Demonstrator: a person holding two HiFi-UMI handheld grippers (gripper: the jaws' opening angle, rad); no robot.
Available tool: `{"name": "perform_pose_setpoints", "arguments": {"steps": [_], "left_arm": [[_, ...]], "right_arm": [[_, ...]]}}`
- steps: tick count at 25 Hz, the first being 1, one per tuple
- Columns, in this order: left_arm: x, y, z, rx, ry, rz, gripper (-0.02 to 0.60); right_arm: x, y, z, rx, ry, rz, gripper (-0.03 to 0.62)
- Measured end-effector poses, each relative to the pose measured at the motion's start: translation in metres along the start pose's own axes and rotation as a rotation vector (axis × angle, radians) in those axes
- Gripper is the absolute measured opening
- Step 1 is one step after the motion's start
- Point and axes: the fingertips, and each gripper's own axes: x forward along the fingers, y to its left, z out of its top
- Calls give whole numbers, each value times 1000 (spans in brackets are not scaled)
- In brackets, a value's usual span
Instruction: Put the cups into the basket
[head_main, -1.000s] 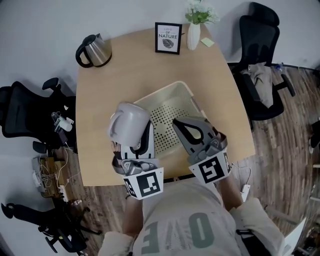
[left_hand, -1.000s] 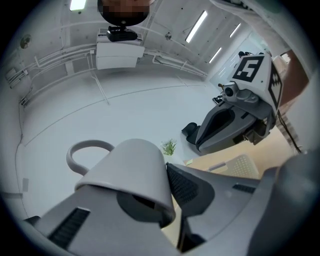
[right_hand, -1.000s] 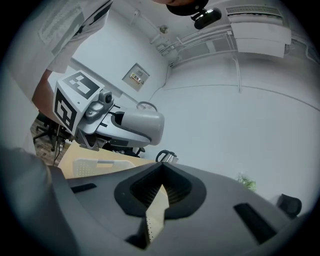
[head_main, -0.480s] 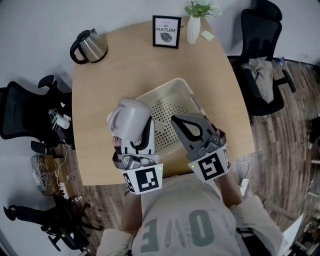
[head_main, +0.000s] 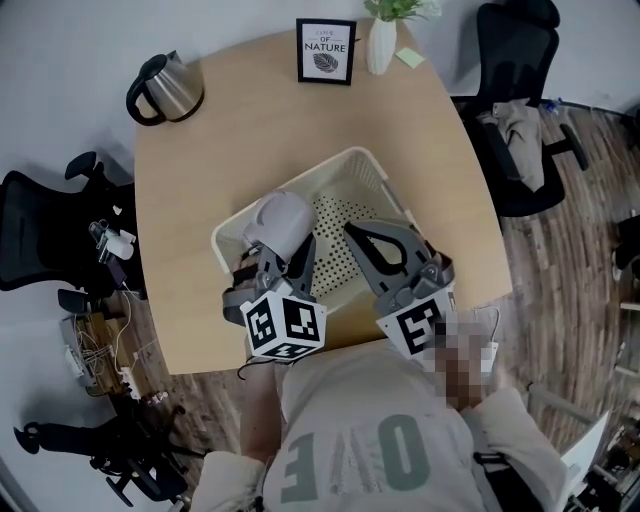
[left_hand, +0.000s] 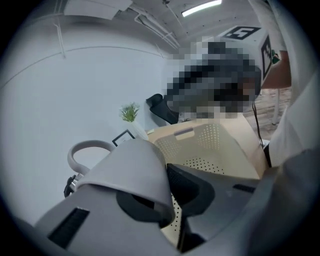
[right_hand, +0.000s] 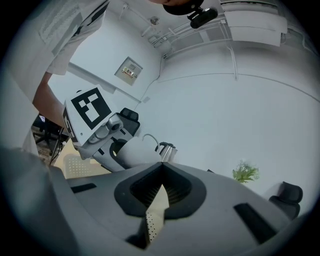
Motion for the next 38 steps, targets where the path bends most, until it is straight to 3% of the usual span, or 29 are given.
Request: {"name": "perform_pose_setpoints", "arguments": {"steps": [5,9,17,24,32,38], "left_arm": [[18,-17,-19,63,96,-111,49],[34,-36,-45,159,184,-226,49],[60,-74,-93,236,352,-445,49],[74,-109,-118,356,499,-562,51],[79,-114,-118,392,505,-569,57],[80,-108,-104,378,466,-520,75]], "right_arm": [[2,-6,0,62,-8,4,-2],[6,-14,-10,75,17,-3,-2],[8,-12,-30,90,62,14,-2],[5,0,-43,134,87,43,-2],[3,4,-46,163,73,57,-2],[0,5,-45,173,62,64,-2]]}}
